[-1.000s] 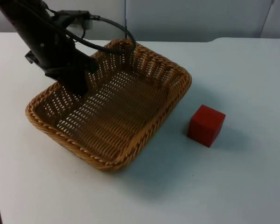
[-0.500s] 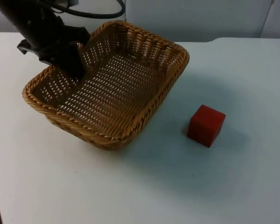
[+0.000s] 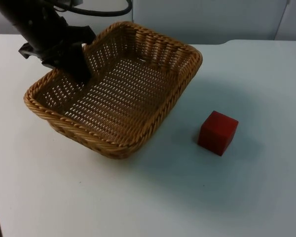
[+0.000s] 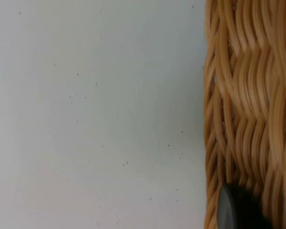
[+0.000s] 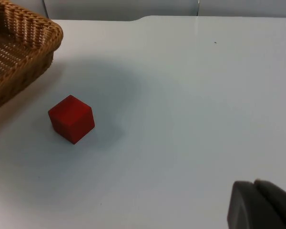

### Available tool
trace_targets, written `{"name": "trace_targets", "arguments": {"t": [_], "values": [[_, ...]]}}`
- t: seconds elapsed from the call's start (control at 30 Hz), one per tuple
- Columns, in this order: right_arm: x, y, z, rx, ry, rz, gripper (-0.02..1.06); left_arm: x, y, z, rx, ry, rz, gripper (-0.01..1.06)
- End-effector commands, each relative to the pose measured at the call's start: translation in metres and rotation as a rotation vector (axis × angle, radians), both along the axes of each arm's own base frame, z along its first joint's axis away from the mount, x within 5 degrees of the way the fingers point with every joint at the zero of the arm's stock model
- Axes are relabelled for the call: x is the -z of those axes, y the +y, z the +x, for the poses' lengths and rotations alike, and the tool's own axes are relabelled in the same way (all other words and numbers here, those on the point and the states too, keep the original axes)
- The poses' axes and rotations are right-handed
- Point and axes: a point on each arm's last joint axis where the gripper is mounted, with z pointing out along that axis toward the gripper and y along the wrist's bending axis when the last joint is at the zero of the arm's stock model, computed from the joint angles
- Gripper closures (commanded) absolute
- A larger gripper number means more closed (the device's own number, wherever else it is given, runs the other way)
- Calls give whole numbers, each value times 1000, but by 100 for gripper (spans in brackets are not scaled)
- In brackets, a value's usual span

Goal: Pick up the basket with the left hand and place the cube into the basket with the right hand.

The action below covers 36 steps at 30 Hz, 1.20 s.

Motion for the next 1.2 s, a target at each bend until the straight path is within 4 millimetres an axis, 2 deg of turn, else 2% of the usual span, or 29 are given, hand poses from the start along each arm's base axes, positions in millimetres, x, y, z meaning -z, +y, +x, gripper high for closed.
{"name": "trace_targets", "arguments": {"t": [0.0,1.17], "values": [[1,0,0,-5,-3,4,102,-14,-3,1,-16,-17,-42,105],[0,-2,0,34,-10,22,102,-14,-3,1,-18,-20,-42,105]]}}
